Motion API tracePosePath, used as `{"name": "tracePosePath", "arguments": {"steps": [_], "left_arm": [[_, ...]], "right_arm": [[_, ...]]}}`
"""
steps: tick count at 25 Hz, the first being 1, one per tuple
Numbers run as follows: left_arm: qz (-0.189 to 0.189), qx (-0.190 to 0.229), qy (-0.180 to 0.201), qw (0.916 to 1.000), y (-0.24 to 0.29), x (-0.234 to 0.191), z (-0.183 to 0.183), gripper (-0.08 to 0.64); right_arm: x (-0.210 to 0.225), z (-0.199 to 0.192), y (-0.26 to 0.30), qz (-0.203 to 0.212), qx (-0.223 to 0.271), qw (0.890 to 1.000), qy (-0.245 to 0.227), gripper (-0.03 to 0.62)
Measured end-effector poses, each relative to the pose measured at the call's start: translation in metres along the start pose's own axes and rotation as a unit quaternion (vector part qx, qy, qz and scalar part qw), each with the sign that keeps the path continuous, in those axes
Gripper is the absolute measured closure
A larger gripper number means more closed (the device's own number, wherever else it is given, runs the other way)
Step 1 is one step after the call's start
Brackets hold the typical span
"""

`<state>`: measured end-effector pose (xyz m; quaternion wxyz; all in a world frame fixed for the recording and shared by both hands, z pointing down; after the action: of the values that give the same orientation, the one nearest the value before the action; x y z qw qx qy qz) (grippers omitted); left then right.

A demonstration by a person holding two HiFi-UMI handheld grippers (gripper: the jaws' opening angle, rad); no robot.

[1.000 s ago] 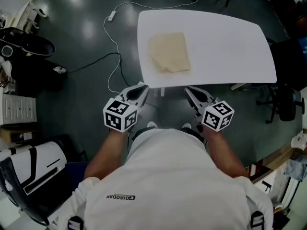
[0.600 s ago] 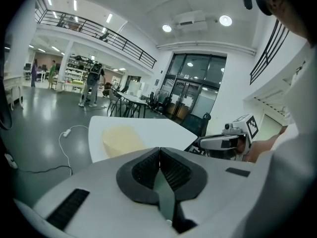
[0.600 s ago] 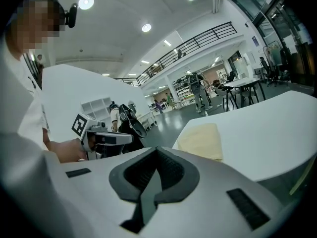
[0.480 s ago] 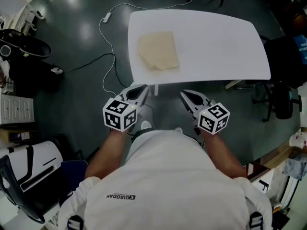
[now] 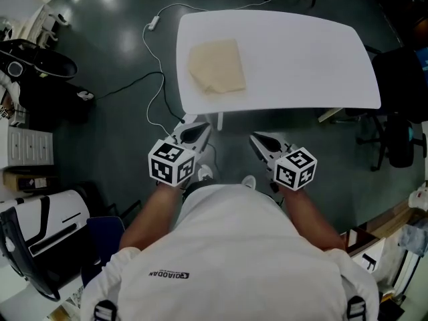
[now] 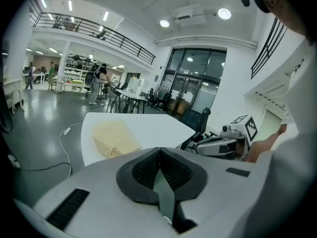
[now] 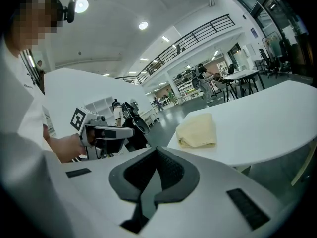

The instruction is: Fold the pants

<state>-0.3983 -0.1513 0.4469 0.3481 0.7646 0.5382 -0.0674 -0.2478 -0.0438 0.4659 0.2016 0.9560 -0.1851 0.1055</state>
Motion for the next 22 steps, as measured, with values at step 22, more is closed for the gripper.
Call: {"name": "tracePosePath", "arguments": {"steps": [22], "left_arm": [[0.007, 0.003, 0.013, 0.9999, -0.006, 0.013, 0.000, 0.532]], "right_arm": [[-0.004, 0.002, -0.008, 0.021, 0.021, 0.999, 0.025, 0.574]]}}
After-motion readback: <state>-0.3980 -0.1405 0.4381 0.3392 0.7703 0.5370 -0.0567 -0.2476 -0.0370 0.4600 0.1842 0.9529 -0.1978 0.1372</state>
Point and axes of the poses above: the fingertips, and each gripper's own axes: y forward along the fingers, x to its right, z out of its top, the point moved 5 cm from there along -y, backward along the fingers, and after that the axes turned 11 degrees about -y, right-handed, at the moved point
